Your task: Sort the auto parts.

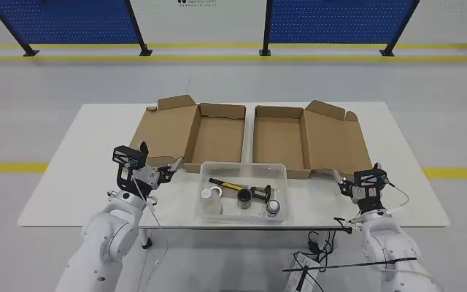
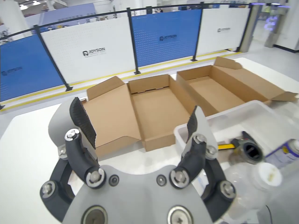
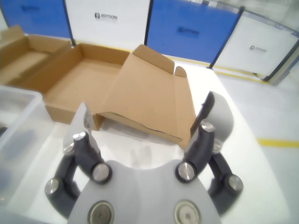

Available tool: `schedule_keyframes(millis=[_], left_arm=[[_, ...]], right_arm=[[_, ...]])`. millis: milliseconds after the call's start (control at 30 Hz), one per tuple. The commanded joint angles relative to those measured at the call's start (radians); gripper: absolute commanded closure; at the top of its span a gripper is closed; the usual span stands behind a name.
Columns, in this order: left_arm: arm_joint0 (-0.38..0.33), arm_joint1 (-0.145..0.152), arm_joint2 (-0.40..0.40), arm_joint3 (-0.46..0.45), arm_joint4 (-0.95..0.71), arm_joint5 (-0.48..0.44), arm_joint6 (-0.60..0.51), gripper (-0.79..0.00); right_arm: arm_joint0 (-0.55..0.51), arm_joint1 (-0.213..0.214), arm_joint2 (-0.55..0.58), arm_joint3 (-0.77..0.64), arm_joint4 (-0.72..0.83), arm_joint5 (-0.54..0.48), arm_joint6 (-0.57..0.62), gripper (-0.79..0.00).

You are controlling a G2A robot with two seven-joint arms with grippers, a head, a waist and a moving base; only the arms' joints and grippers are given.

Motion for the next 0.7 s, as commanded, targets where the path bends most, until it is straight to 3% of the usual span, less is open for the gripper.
schedule_keyframes(millis=[0,200,667], left_arm=[[0.002,0.000,0.016,-0.021,-0.032,-0.036,-0.027,-0.785],[0.016,0.003,0.055,-0.058,-0.047,-0.139,-0.088,-0.785],[0.083,0.008,0.097,-0.061,-0.079,-0.185,-0.167,-0.785]], right_arm=[[0.000,0.000,0.000,0.000,0.000,0.000,0.000,-0.785],[0.000,0.000,0.000,0.000,0.000,0.000,0.000,-0.785],[0.000,0.000,0.000,0.000,0.000,0.000,0.000,-0.785]])
